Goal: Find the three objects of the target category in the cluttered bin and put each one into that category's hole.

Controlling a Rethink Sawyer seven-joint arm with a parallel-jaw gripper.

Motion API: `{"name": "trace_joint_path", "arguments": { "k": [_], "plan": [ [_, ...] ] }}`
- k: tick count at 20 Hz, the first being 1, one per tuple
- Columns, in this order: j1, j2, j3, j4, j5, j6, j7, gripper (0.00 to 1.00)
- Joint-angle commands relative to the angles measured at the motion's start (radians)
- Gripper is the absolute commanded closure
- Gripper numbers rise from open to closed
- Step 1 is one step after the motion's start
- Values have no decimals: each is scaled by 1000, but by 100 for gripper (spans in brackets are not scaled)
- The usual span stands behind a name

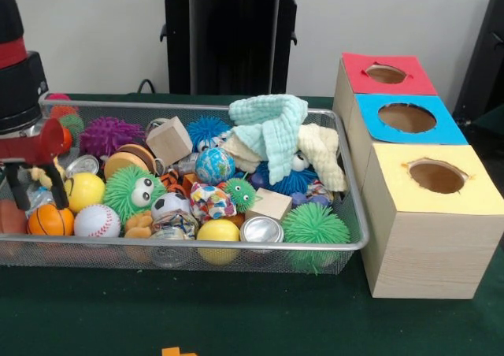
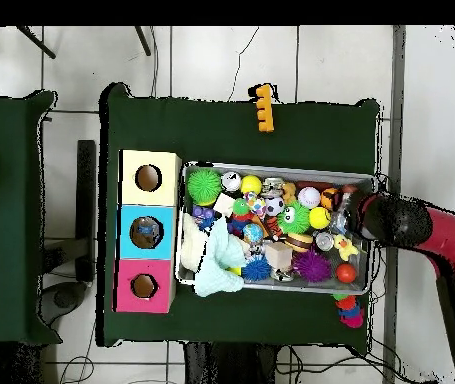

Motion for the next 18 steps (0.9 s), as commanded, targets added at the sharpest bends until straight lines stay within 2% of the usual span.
{"name": "trace_joint_path", "arguments": {
  "k": [1, 4, 7, 12, 18],
  "plan": [
    [58, 1, -8, -113, -62, 125, -307, 0],
    [84, 12, -25, -126, -102, 69, -284, 0],
    [118, -24, -55, -103, -133, 51, -233, 0],
    [169, -119, -134, 27, -180, -31, -64, 0],
    [171, -148, -155, 90, -136, -29, -16, 0]
  ]
}}
